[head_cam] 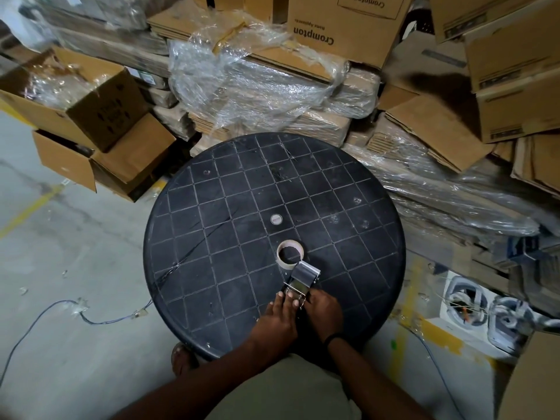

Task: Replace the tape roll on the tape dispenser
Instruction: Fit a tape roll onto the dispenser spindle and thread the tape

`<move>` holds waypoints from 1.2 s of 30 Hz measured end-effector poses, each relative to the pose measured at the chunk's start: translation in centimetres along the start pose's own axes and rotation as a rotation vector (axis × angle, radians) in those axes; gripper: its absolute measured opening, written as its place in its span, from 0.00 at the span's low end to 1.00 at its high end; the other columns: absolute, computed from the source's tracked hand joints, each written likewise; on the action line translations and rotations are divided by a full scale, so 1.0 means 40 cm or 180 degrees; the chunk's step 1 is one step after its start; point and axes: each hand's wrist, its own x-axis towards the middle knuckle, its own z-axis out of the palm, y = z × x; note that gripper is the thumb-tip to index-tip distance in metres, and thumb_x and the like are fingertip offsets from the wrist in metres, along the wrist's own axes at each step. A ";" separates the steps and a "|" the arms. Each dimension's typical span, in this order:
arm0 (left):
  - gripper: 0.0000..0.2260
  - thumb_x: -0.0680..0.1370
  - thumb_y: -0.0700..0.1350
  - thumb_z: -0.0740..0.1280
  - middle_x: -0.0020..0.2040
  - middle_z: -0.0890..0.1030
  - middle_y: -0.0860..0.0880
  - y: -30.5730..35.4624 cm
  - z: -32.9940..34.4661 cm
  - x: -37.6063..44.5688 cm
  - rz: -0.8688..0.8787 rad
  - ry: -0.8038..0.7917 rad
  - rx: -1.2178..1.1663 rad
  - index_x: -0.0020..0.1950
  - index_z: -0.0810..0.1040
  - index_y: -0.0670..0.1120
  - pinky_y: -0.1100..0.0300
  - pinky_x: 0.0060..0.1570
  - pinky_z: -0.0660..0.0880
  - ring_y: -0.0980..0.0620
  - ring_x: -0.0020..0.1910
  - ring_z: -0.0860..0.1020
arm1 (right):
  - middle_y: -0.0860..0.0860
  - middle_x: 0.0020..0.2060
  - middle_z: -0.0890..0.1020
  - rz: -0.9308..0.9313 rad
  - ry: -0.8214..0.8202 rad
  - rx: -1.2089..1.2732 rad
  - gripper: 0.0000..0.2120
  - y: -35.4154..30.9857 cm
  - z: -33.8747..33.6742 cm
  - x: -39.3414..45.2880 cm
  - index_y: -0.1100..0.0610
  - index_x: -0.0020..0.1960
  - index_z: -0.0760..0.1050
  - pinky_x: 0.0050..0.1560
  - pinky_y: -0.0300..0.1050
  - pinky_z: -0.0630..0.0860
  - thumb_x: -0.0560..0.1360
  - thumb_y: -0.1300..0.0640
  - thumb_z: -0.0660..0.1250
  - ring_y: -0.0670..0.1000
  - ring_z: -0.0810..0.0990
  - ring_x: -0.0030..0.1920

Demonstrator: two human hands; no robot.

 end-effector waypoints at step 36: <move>0.28 0.84 0.35 0.40 0.55 0.82 0.32 -0.009 -0.004 0.023 -0.0070 -0.0119 -0.0021 0.57 0.82 0.34 0.48 0.33 0.82 0.33 0.49 0.83 | 0.51 0.32 0.86 0.1092 -0.0308 0.2048 0.10 -0.056 0.013 0.036 0.54 0.40 0.86 0.40 0.51 0.82 0.71 0.47 0.76 0.44 0.81 0.33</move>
